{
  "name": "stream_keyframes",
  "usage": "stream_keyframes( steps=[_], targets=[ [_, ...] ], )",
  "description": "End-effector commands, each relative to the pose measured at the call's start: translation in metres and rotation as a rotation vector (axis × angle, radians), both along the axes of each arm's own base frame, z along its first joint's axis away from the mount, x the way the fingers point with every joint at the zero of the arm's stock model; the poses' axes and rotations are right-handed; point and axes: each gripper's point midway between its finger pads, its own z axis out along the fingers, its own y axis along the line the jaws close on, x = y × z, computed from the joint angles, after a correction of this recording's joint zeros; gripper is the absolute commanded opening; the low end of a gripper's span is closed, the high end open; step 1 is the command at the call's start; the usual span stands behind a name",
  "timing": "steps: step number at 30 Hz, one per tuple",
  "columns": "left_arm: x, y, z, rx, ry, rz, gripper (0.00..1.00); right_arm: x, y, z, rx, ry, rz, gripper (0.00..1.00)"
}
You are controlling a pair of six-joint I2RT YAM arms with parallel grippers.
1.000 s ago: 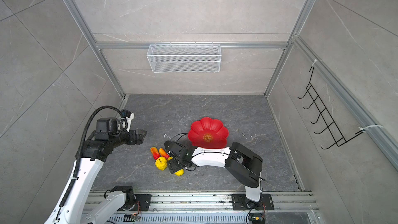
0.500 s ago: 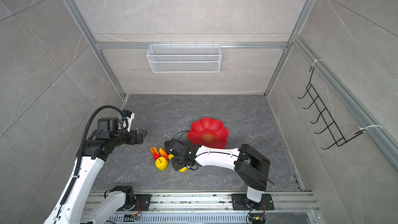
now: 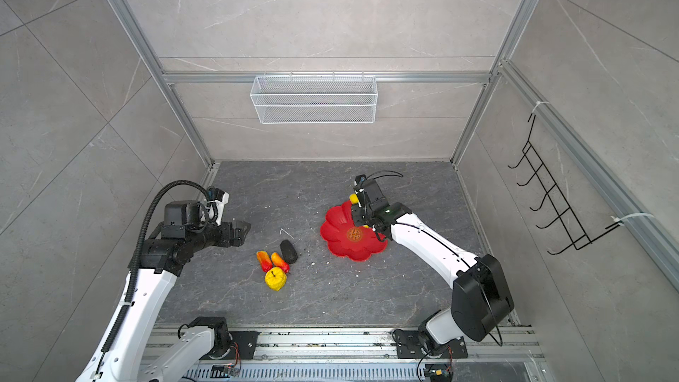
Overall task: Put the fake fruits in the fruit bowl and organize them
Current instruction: 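Carry the long yellow fruit into the red bowl and release it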
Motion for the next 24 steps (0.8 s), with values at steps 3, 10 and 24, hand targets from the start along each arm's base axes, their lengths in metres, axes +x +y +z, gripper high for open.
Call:
stream_keyframes(
  steps=[3, 10, 24],
  targets=[
    [-0.004, -0.005, 0.015, -0.016, -0.066, -0.038, 1.0, 0.029, -0.02, -0.028, -0.055, 0.02, 0.005, 0.42],
    [-0.003, -0.006, 0.014, -0.02, -0.058, -0.043, 1.0, 0.043, -0.029, -0.073, -0.047, 0.08, 0.012, 0.42],
    [0.0, -0.005, 0.007, -0.014, -0.03, -0.035, 1.0, 0.04, -0.022, -0.105, -0.061, 0.182, 0.05, 0.42]
  ],
)
